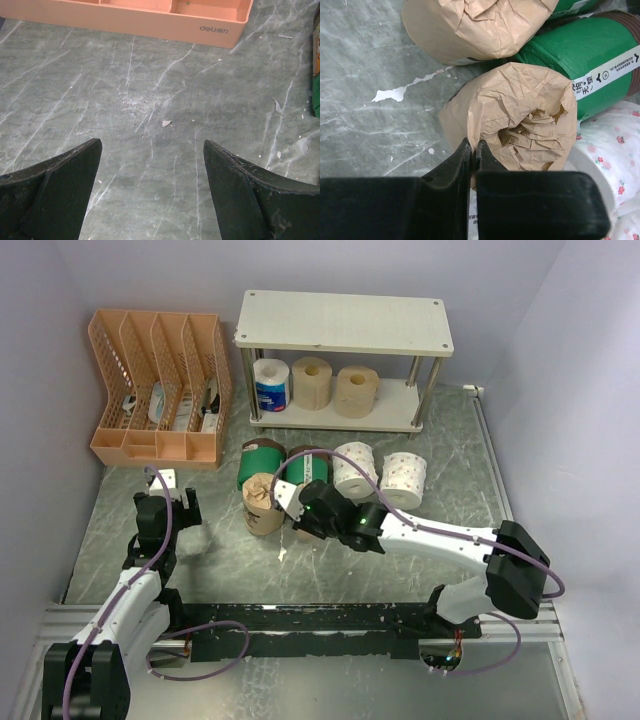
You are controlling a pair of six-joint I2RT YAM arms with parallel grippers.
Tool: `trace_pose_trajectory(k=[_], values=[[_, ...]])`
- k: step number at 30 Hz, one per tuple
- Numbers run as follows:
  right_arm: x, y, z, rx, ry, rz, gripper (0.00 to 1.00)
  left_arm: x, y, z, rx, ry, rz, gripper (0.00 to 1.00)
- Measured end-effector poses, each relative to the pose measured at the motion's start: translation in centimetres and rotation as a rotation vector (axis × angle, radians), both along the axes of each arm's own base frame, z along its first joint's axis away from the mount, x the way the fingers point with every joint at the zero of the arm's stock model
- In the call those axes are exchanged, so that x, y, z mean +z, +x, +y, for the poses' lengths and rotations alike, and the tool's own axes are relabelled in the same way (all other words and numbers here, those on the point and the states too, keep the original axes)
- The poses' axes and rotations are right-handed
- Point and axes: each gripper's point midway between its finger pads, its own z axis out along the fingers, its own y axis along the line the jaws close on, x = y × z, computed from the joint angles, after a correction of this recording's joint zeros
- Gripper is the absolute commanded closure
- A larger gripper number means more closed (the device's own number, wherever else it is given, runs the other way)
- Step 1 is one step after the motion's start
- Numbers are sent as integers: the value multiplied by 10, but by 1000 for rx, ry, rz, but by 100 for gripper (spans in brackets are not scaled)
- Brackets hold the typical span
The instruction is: Place and organize the paper towels onto the shelf
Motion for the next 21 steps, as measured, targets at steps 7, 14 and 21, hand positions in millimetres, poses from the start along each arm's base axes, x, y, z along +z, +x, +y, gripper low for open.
trace_pose_trajectory(k=[7,14,21], values=[[30,0,-16,-31,-11,-33,100,0,0,0,0,0,0,6],[157,17,-41,-151,176,-265,100,0,0,0,0,0,0,6],[179,46,-74,-293,73,-442,100,0,0,0,0,0,0,6]])
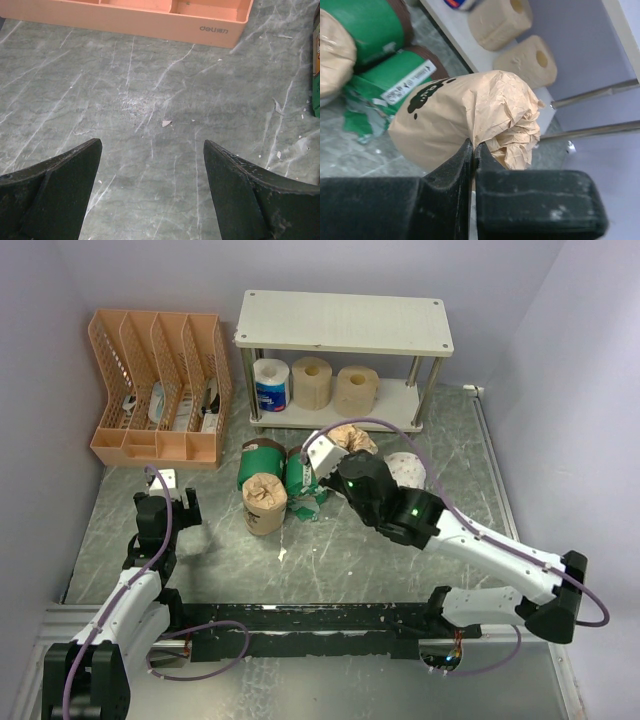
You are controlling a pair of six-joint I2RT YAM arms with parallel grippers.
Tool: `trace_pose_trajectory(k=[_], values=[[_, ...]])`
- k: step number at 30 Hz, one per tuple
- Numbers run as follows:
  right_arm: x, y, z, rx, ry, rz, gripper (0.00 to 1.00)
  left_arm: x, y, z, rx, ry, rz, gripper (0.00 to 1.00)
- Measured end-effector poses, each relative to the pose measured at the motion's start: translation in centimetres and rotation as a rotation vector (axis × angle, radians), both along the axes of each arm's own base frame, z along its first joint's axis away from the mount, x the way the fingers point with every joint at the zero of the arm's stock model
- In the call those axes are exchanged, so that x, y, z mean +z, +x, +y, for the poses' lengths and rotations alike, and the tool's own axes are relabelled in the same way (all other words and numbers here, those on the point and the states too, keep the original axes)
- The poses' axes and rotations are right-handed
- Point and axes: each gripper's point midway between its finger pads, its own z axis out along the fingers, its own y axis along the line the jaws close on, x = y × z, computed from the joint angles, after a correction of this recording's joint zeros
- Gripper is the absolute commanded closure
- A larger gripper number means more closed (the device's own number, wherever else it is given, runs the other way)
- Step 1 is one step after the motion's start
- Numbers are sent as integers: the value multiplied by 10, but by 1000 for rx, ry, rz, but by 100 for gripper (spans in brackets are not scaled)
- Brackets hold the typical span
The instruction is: Place and organize the paper towels onto the shelf
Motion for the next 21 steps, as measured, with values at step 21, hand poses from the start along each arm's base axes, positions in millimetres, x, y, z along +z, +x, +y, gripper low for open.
trace_pose_trajectory(k=[21], values=[[-42,151,-99,-315,-189,-51,100,2,0,-2,-7,0,-6,6]])
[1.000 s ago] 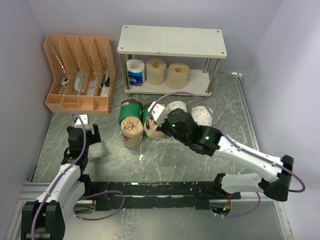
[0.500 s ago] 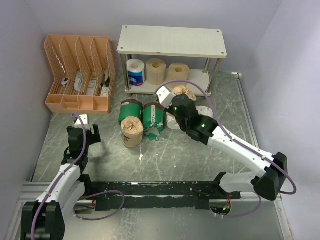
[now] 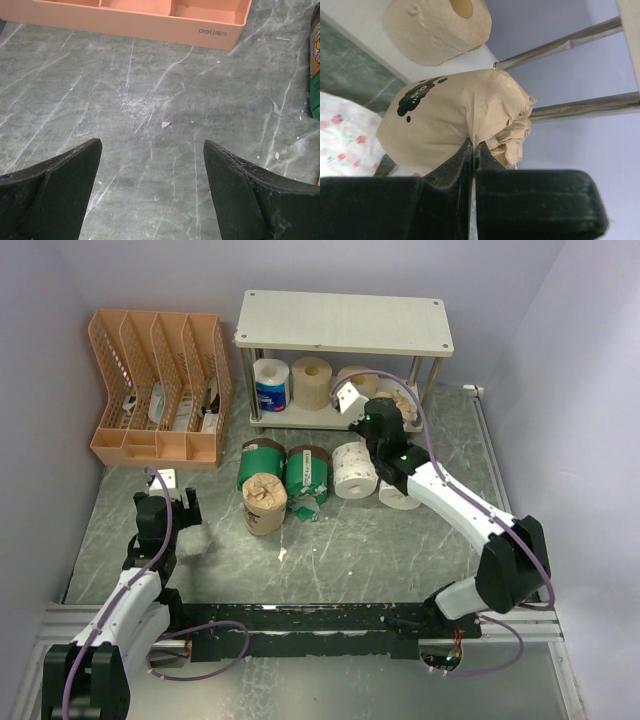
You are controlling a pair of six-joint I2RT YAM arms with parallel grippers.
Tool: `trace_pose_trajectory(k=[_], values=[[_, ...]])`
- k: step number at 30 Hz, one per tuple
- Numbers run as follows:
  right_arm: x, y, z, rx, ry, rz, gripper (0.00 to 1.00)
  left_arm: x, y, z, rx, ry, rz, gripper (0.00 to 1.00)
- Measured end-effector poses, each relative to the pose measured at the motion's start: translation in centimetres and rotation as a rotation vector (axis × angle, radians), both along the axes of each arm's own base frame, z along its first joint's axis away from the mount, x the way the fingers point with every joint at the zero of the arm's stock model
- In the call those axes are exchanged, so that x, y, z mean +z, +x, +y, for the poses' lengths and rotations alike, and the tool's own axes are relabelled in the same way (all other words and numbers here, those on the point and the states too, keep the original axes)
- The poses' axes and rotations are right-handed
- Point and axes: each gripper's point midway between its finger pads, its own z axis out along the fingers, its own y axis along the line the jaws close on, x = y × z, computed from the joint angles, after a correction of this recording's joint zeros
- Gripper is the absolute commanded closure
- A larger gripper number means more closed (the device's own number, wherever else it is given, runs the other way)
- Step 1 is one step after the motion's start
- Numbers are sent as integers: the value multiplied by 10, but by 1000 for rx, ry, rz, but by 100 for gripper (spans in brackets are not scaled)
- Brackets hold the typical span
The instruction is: Place and organize the paper towels onto the shelf
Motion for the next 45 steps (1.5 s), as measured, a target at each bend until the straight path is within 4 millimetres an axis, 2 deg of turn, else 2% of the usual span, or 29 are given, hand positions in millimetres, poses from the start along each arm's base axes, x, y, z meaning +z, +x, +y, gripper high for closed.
trace_pose_trajectory(k=[6,13,20,23,27,31,32,35,37,41,45], values=[[-16,39,-23,-38,-7,19,100,2,0,-1,-4,0,-7,6],[-18,78,-24,-31,-18,-19,100,3,0,0,3,2,-10,6],[-48,101,-27,-23,-79,-6,100,3,0,1,10,5,-9,6],[-56,111,-35,-37,-105,-20,100,2,0,2,16,6,-8,6],[-60,119,-42,-49,-123,-34,100,0,-1,4,27,4,2,6],[-56,126,-45,-55,-127,-63,100,-2,-1,4,29,5,9,6],[-56,128,-44,-55,-127,-68,98,-2,-1,4,29,5,9,6],[-57,134,-42,-57,-120,-78,62,-4,-1,5,34,4,14,6],[-58,135,-41,-58,-109,-76,46,-4,-1,6,38,2,14,6],[-49,132,-37,-46,-56,-87,37,-5,-2,8,44,1,18,6],[-17,110,-33,-31,23,-133,31,-7,-2,10,47,-3,26,6]])
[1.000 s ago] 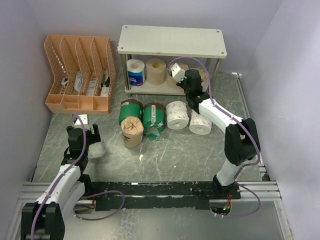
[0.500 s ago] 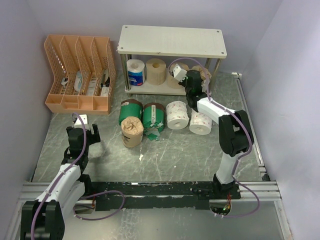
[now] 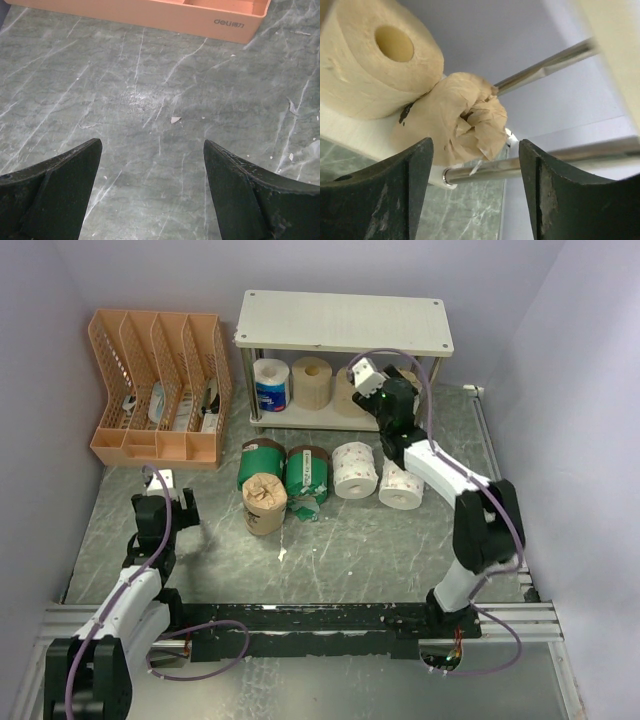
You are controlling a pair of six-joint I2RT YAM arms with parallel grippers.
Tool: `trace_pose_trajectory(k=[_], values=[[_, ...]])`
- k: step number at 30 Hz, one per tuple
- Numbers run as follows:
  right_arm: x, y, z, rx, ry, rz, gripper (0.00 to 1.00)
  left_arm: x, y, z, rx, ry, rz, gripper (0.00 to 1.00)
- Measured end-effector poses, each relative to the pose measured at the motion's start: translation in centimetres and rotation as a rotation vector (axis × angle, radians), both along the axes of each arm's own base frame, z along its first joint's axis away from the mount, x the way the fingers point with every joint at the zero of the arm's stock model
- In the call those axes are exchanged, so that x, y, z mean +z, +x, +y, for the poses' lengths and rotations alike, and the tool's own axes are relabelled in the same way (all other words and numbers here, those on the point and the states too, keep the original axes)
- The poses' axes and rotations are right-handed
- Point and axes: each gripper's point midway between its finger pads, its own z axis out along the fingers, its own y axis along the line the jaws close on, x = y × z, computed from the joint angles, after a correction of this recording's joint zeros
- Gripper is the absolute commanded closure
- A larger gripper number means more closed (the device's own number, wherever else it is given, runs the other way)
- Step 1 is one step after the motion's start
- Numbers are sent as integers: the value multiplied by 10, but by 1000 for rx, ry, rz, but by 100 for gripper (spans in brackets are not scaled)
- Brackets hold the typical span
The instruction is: Place and organize the paper towels onto the shelf
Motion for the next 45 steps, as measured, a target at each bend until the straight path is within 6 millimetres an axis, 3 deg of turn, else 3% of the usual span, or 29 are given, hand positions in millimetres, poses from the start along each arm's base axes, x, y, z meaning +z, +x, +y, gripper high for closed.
trace_pose_trajectory(k=[2,5,8,10,12,16,21,24,29,39,45], values=[[21,-19,4,17,61,-35,19,-2,0,1,-1,-4,7,6],[52,-53,20,72,186,-73,18,-4,0,0,-10,-13,13,6],[68,-96,46,154,293,-69,19,-4,0,1,-15,-20,14,6],[66,-129,71,246,350,-30,19,-4,0,2,-15,-24,14,6],[52,-159,94,329,378,46,20,-5,0,1,-20,-26,16,6],[5,-195,111,357,316,227,21,-6,0,0,-27,-24,19,6],[-53,-222,92,296,177,390,22,-5,0,-4,-43,-20,20,6],[-69,-230,82,270,126,434,23,-5,1,-9,-58,-19,20,6],[-80,-233,78,267,85,449,24,-3,1,-11,-64,-12,12,6],[-131,-219,82,229,-43,547,28,2,2,-13,-64,0,-6,6],[-140,-203,77,206,-58,547,38,4,2,-13,-59,3,-14,6]])
